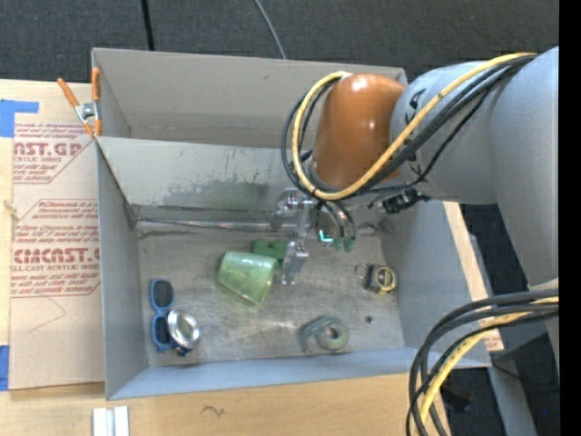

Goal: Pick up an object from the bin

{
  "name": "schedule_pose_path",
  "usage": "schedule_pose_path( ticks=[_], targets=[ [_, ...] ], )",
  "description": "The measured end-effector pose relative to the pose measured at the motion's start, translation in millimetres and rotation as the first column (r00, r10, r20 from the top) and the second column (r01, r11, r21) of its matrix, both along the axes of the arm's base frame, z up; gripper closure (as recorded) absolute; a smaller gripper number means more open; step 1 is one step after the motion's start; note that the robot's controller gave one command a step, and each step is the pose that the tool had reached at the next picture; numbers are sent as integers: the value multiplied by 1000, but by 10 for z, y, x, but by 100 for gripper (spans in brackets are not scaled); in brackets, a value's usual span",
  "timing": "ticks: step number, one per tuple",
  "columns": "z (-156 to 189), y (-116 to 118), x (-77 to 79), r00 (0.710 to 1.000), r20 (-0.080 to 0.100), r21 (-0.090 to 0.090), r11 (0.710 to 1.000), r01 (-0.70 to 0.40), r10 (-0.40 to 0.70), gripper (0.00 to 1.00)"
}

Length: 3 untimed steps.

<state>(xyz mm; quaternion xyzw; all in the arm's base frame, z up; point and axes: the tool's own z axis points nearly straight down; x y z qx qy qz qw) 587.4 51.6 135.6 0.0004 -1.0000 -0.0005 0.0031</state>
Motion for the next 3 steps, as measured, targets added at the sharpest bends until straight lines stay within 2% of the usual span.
schedule_pose_path(
  ticks=[1,2,3],
  targets=[
    [-610,203,75,994,12,0,994,-107,107,0],
    [-582,195,79,994,10,0,994,-105,105,100],
    [1069,509,-247,858,15,-3,858,-514,514,100]
  ],
)
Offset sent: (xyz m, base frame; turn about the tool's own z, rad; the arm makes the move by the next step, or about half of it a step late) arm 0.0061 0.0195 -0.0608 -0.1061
